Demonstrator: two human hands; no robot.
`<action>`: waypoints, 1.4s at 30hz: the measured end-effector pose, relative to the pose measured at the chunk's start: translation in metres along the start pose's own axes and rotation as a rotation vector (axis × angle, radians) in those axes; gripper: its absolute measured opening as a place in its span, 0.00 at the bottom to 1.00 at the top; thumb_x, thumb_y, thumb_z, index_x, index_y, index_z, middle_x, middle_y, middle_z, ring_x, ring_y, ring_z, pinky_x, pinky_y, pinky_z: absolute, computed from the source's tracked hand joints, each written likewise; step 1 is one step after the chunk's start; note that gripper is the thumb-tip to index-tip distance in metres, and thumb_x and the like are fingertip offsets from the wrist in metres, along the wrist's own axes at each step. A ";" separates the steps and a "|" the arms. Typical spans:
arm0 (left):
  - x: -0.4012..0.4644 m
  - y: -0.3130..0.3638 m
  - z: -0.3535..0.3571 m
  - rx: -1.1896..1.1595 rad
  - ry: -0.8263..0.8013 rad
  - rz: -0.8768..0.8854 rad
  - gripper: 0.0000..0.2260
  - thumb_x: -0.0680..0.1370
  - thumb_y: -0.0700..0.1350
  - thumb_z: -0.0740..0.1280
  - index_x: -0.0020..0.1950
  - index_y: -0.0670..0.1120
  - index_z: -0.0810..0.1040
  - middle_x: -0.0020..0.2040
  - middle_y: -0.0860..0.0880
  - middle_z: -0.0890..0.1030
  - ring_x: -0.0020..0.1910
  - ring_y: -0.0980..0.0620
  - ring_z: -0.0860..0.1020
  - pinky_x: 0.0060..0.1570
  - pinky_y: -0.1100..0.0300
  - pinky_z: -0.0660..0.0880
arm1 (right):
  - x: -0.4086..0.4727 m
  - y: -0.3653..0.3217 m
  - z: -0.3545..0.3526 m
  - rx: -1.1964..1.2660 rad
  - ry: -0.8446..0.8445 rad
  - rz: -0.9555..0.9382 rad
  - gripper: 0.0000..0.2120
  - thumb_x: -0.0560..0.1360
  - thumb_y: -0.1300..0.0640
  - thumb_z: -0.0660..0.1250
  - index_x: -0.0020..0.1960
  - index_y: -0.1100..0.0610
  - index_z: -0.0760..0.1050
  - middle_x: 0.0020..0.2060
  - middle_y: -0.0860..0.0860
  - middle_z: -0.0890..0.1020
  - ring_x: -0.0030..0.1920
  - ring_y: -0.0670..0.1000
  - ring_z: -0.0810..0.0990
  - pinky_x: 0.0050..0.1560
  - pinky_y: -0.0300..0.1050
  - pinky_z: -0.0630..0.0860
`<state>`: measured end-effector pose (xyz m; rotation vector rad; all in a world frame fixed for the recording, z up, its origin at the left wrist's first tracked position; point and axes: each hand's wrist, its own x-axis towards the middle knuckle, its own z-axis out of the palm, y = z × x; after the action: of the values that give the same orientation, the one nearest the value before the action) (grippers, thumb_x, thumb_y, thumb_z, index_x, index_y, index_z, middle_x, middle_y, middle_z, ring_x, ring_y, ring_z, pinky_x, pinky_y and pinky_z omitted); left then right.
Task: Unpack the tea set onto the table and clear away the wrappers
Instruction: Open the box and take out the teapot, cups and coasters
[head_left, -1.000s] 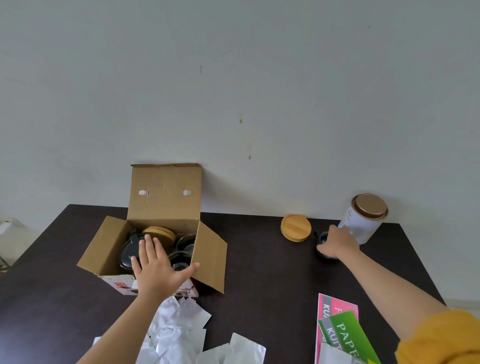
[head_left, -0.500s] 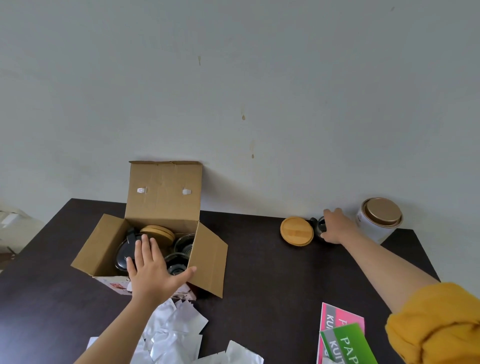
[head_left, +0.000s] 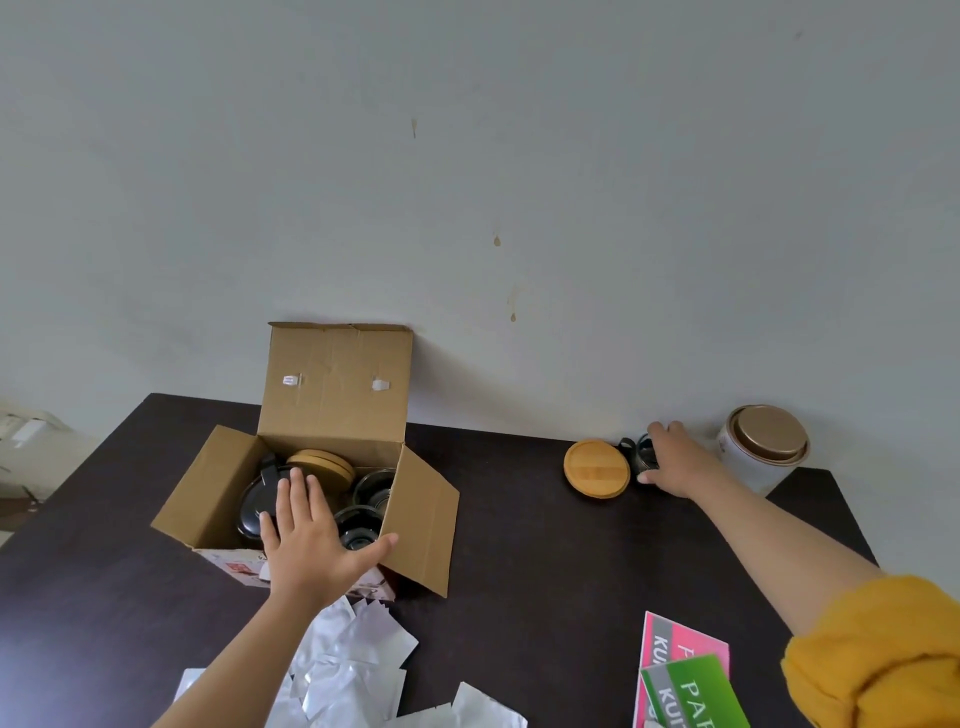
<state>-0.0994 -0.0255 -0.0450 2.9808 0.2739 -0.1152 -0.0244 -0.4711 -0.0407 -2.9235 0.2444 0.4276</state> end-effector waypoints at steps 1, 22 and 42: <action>0.000 0.000 0.000 0.001 0.000 0.001 0.66 0.52 0.84 0.36 0.78 0.41 0.44 0.78 0.44 0.40 0.76 0.45 0.36 0.73 0.43 0.41 | -0.006 -0.007 0.000 -0.003 0.008 -0.021 0.32 0.71 0.48 0.73 0.68 0.57 0.62 0.63 0.57 0.68 0.59 0.58 0.74 0.54 0.50 0.75; 0.025 -0.074 -0.042 0.026 -0.206 0.344 0.66 0.48 0.84 0.38 0.78 0.46 0.41 0.78 0.46 0.39 0.77 0.42 0.41 0.71 0.36 0.41 | -0.120 -0.314 -0.001 0.182 -0.086 -0.440 0.21 0.76 0.51 0.66 0.67 0.56 0.70 0.60 0.53 0.77 0.60 0.54 0.76 0.58 0.50 0.76; 0.041 -0.114 -0.038 0.131 -0.219 0.460 0.66 0.48 0.82 0.38 0.76 0.42 0.34 0.77 0.42 0.35 0.76 0.44 0.36 0.72 0.40 0.40 | -0.122 -0.387 0.035 -0.182 0.030 -0.247 0.23 0.66 0.38 0.70 0.48 0.55 0.75 0.45 0.52 0.78 0.46 0.53 0.76 0.40 0.45 0.70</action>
<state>-0.0778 0.0982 -0.0271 3.0302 -0.4576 -0.4136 -0.0771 -0.0720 0.0205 -3.0837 -0.1593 0.3862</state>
